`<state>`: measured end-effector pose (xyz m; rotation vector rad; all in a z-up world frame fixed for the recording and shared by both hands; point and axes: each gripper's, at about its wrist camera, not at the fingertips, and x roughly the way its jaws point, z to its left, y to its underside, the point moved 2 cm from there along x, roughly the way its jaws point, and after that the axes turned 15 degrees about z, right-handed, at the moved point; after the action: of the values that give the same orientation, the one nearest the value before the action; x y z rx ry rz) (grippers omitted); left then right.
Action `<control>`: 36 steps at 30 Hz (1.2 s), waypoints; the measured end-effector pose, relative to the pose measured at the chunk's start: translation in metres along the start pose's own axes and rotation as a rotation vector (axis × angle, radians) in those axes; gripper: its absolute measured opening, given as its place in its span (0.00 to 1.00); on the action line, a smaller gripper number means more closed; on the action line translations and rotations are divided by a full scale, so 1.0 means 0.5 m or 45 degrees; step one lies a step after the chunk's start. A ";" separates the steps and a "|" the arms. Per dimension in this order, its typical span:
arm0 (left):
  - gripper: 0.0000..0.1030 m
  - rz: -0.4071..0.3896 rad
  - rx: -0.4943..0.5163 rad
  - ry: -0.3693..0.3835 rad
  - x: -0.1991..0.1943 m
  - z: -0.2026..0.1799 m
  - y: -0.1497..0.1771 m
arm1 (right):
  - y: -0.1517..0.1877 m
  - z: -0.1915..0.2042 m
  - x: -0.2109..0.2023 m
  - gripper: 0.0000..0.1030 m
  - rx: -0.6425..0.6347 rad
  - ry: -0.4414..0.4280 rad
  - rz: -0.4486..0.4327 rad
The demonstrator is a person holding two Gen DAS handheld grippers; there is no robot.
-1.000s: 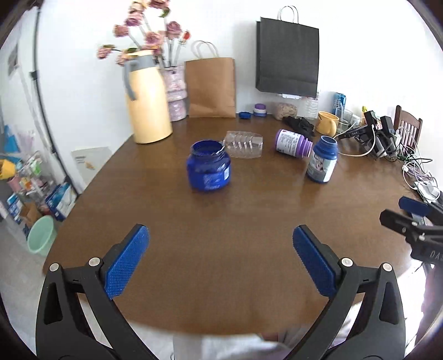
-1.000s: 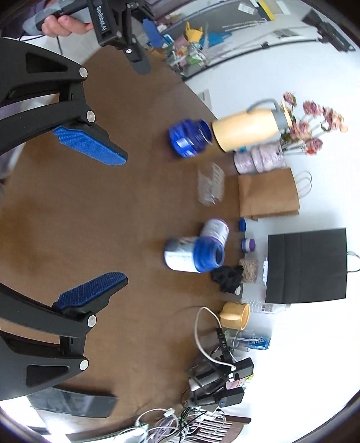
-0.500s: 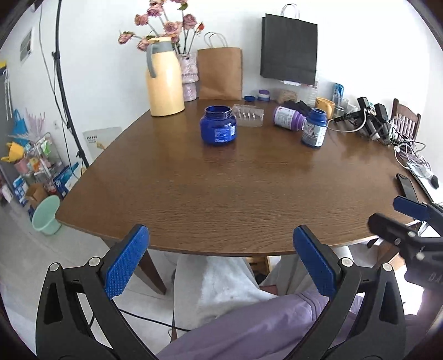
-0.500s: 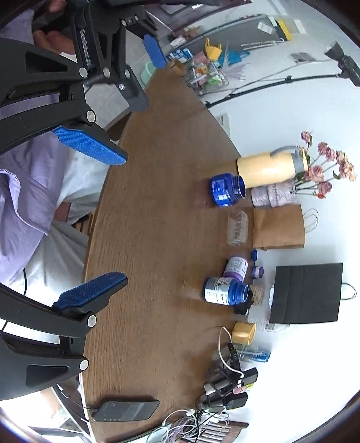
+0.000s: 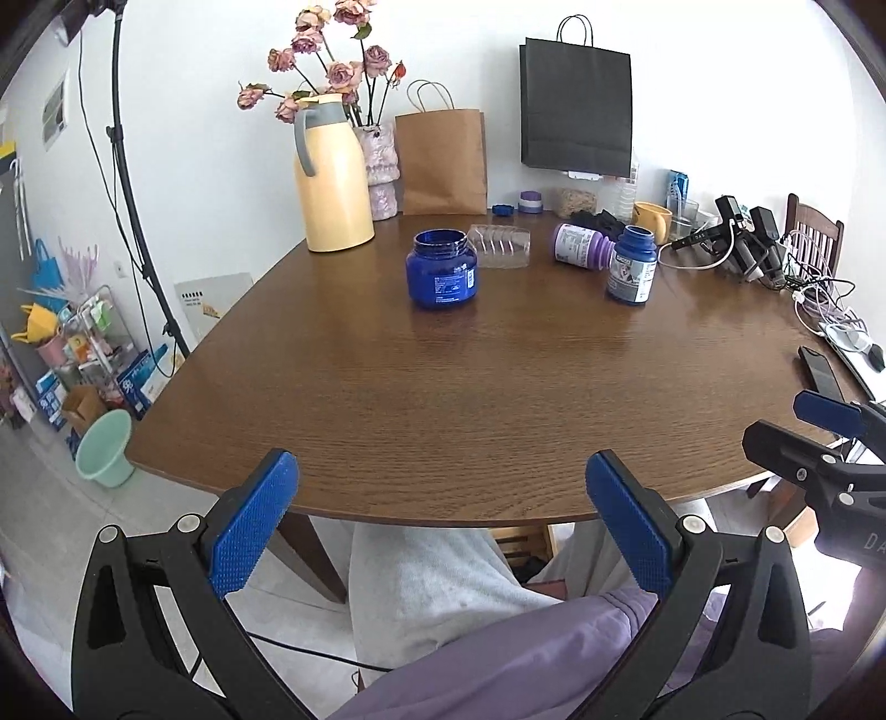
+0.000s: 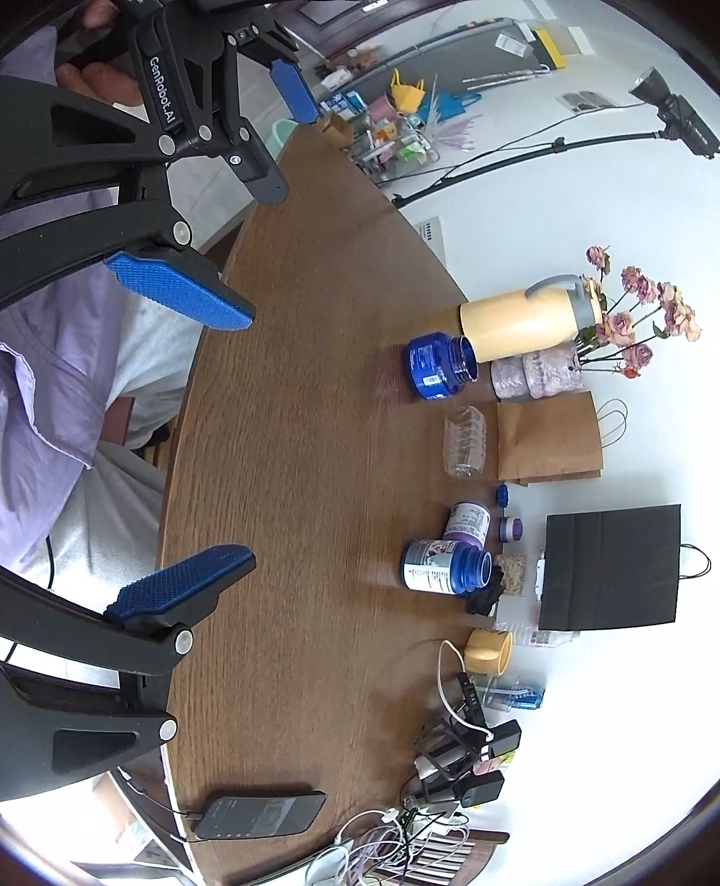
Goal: Flip cup upright
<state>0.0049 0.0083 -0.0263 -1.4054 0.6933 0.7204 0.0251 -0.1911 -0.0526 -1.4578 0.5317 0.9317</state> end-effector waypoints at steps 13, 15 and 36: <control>1.00 0.008 0.007 -0.017 0.006 -0.004 -0.004 | -0.001 -0.006 0.005 0.81 0.018 0.003 0.012; 1.00 0.003 0.010 -0.019 0.006 -0.004 -0.004 | -0.002 -0.006 0.006 0.81 0.017 0.003 0.015; 1.00 -0.015 0.017 -0.021 -0.004 -0.006 -0.004 | -0.003 -0.006 0.011 0.81 0.030 0.010 0.023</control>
<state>0.0050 0.0050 -0.0235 -1.3891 0.6754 0.7164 0.0302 -0.1927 -0.0562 -1.4381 0.5605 0.9310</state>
